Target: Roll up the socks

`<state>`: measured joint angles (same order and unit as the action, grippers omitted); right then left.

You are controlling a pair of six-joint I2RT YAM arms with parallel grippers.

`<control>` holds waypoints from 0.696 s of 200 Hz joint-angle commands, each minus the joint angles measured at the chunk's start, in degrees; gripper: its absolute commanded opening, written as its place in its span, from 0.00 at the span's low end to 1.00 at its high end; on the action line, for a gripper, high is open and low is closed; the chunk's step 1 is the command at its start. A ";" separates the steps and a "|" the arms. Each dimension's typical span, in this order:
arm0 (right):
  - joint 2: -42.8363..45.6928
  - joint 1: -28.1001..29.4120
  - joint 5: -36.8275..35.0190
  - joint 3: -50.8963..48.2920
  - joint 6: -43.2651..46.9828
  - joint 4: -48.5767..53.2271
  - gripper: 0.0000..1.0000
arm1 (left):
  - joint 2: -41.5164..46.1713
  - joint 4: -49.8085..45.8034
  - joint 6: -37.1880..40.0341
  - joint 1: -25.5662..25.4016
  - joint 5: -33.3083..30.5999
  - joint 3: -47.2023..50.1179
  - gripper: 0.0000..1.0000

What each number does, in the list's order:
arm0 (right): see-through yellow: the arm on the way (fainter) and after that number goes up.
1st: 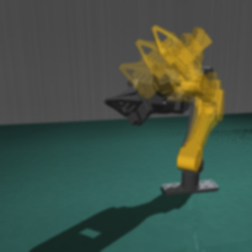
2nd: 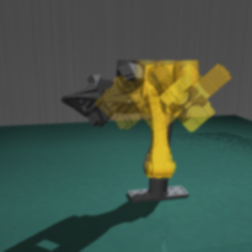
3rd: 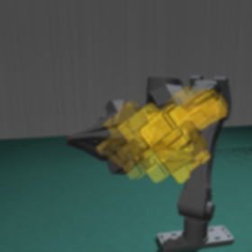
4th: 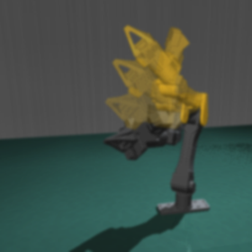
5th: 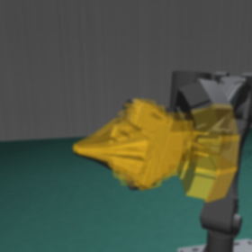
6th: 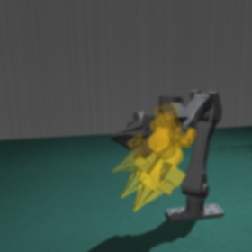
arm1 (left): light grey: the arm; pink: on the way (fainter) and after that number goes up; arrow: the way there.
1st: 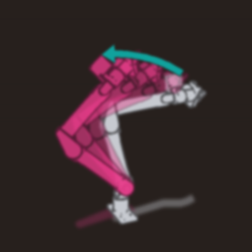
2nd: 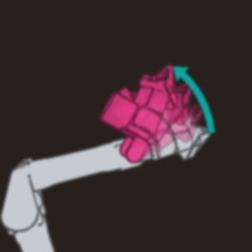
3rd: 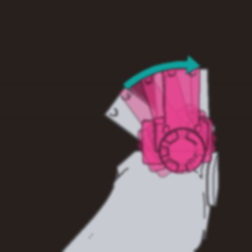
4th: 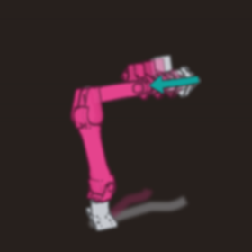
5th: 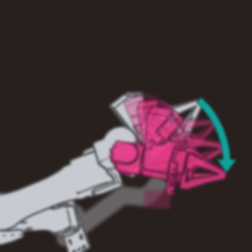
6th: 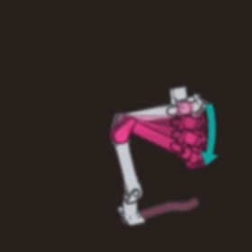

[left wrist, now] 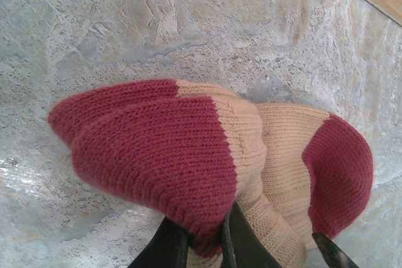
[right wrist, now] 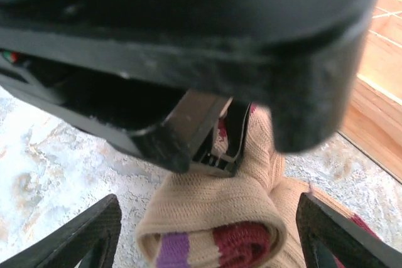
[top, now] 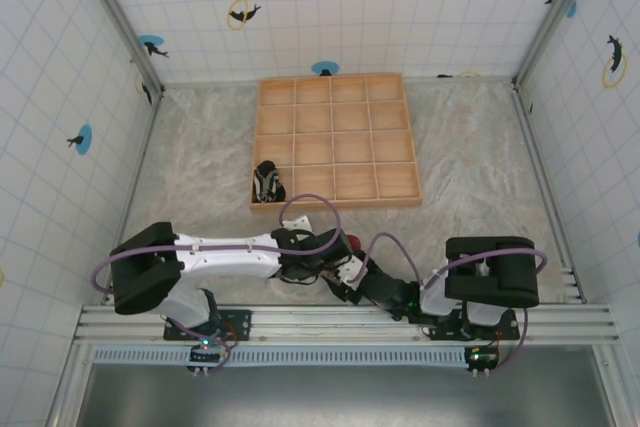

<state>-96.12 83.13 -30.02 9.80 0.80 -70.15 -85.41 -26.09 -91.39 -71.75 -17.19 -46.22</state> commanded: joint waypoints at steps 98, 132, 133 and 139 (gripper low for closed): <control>-3.78 -0.26 -4.80 5.86 -18.19 14.01 0.39 | 1.78 0.80 -1.20 0.55 1.73 2.65 0.00; -2.79 -0.08 -4.47 5.76 -24.79 19.24 0.18 | 2.73 2.68 -1.33 0.78 1.83 3.85 0.00; -2.73 -0.08 -4.36 5.71 -24.92 19.29 0.17 | 2.72 2.70 -1.33 0.75 1.82 3.85 0.00; -2.61 0.02 -3.90 5.52 -25.62 19.43 0.14 | 2.77 2.86 -1.33 0.79 1.78 3.94 0.00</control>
<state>-98.37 83.24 -33.45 15.31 -18.28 -61.23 -83.79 -23.88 -92.03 -70.65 -17.41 -43.29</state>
